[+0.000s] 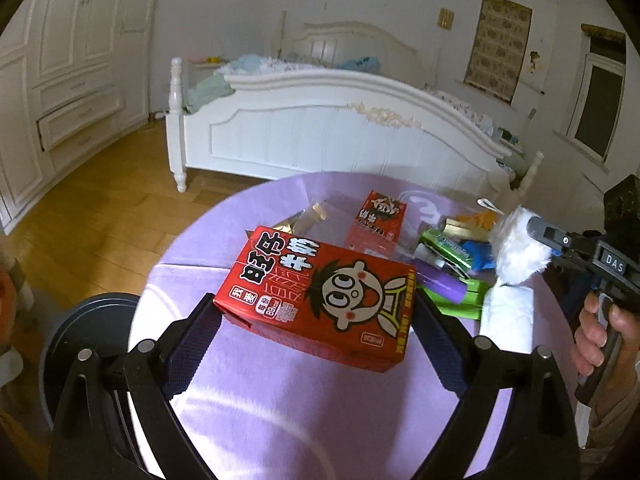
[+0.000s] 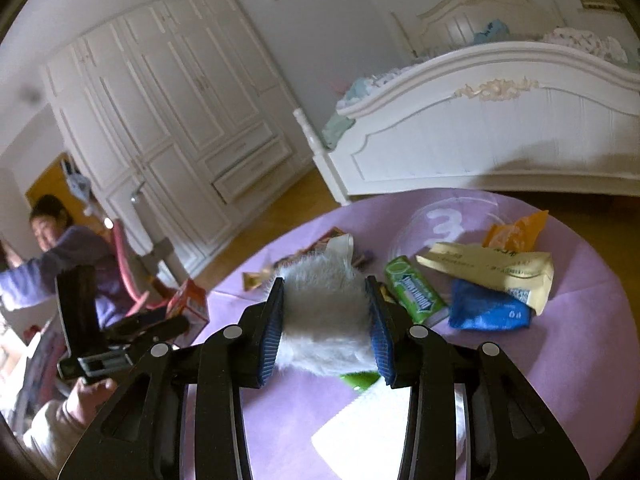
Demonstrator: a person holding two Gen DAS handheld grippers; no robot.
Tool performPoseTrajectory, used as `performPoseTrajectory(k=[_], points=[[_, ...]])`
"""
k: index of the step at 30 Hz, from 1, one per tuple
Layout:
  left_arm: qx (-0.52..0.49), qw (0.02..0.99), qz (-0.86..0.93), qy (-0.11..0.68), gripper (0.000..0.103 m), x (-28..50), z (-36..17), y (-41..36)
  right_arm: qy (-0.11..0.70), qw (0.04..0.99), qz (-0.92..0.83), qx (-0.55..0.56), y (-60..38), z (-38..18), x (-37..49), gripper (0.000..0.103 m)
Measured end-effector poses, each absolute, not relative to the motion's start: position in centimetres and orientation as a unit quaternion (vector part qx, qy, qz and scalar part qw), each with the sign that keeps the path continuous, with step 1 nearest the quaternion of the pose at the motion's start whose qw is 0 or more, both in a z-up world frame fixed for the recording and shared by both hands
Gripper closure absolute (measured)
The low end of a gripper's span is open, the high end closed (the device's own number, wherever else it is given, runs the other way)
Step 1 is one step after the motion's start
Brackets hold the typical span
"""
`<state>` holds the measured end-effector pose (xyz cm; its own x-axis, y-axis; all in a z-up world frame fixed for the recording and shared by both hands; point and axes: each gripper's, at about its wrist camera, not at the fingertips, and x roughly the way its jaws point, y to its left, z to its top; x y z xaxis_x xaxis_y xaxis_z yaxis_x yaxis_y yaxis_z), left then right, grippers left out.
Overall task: Collect trash
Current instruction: 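Carry both items over the black bin and open both tools to drop them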
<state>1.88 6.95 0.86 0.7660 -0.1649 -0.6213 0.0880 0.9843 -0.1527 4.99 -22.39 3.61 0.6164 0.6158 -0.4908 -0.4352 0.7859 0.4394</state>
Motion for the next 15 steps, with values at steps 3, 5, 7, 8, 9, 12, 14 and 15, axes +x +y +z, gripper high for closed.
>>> performPoseTrajectory(k=[3, 5, 7, 8, 9, 12, 14, 15], points=[[-0.057, 0.942, -0.061, 0.326, 0.011, 0.3, 1.4, 7.2, 0.316, 0.888, 0.302, 0.139, -22.1, 4.3, 3.8, 0.064], [-0.059, 0.943, -0.056, 0.323, 0.011, -0.7, 1.5, 7.5, 0.313, 0.889, 0.306, 0.138, -21.8, 4.8, 2.9, 0.064], [-0.066, 0.944, -0.047, 0.318, 0.011, -1.8, 1.6, 8.2, 0.310, 0.887, 0.312, 0.137, -21.5, 5.2, 2.3, 0.064], [-0.070, 0.945, -0.044, 0.317, 0.011, -2.1, 1.7, 8.7, 0.309, 0.887, 0.315, 0.136, -21.3, 5.4, 1.9, 0.064], [-0.075, 0.946, -0.037, 0.314, 0.011, -2.7, 1.7, 9.3, 0.308, 0.887, 0.316, 0.135, -21.1, 5.6, 1.8, 0.064], [-0.088, 0.947, -0.017, 0.308, 0.011, -4.1, 1.7, 11.1, 0.307, 0.885, 0.326, 0.130, -20.2, 6.2, 0.7, 0.064], [-0.103, 0.947, -0.001, 0.304, 0.011, -5.3, 1.4, 12.6, 0.308, 0.882, 0.334, 0.125, -19.4, 6.5, 0.0, 0.064], [-0.109, 0.947, 0.005, 0.303, 0.011, -5.7, 1.2, 13.3, 0.310, 0.880, 0.339, 0.122, -18.9, 6.5, -0.2, 0.064]])
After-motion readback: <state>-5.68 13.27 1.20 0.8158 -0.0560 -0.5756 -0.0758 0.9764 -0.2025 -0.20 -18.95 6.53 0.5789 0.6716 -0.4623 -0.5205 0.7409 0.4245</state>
